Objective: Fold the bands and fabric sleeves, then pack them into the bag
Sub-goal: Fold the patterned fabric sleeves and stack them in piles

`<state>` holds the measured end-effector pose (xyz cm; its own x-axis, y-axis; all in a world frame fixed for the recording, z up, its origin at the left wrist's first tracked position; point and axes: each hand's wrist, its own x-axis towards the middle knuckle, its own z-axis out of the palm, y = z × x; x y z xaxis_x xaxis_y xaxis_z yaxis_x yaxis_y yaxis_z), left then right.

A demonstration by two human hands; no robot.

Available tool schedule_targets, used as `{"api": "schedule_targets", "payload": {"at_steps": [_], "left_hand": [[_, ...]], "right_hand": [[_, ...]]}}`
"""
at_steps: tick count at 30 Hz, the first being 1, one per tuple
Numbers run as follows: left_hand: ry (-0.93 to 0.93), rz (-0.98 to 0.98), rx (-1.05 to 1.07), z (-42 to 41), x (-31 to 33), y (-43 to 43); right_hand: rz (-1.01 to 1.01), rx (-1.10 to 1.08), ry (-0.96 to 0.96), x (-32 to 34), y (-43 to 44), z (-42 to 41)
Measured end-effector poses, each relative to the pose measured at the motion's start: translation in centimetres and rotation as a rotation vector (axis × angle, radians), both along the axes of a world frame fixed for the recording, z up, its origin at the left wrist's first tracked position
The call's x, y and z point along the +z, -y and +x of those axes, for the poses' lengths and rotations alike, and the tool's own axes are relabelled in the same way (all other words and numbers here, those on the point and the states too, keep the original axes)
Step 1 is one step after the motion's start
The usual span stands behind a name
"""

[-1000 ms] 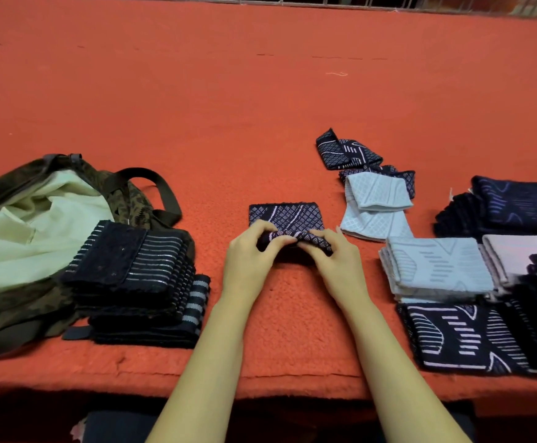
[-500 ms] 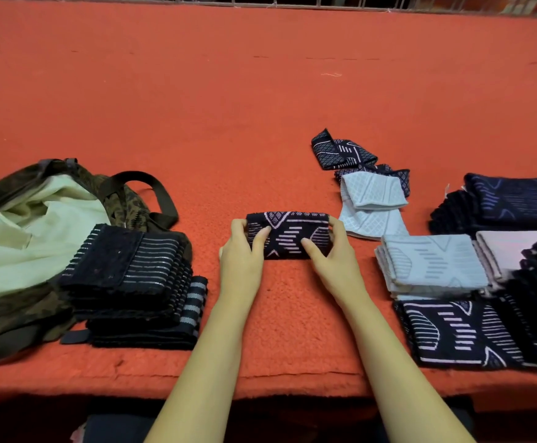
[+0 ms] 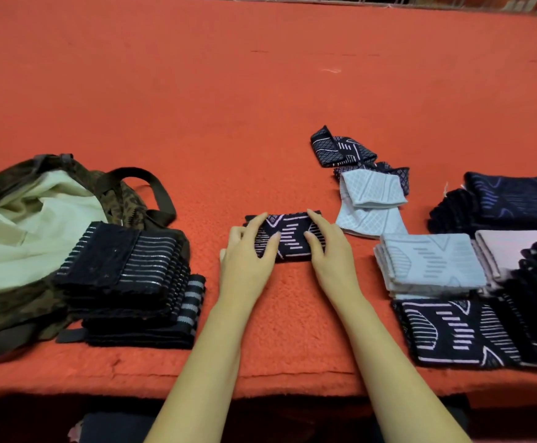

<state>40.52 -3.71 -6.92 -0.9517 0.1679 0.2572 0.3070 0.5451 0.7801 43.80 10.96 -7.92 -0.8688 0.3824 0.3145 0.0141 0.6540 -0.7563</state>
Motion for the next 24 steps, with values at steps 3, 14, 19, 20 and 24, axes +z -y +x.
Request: {"api": "schedule_targets", "payload": {"at_steps": [3,14,19,20,24], "left_hand": [[0.018,-0.043,-0.01,-0.21,-0.19,-0.19],[-0.016,-0.406,0.101,-0.22,-0.52,-0.69],[-0.02,-0.482,0.064,-0.26,-0.72,-0.74],[-0.025,-0.487,0.066,-0.25,-0.76,-0.75],[0.007,-0.473,0.144,-0.21,-0.57,-0.99]], "right_hand": [[0.008,-0.019,0.06,0.16,0.12,-0.51],[0.175,-0.116,0.149,0.63,0.94,0.15],[0.254,-0.181,0.236,0.51,0.91,0.02],[0.264,-0.188,0.252,0.51,0.89,0.03],[0.316,-0.216,0.277,0.49,1.0,-0.03]]}}
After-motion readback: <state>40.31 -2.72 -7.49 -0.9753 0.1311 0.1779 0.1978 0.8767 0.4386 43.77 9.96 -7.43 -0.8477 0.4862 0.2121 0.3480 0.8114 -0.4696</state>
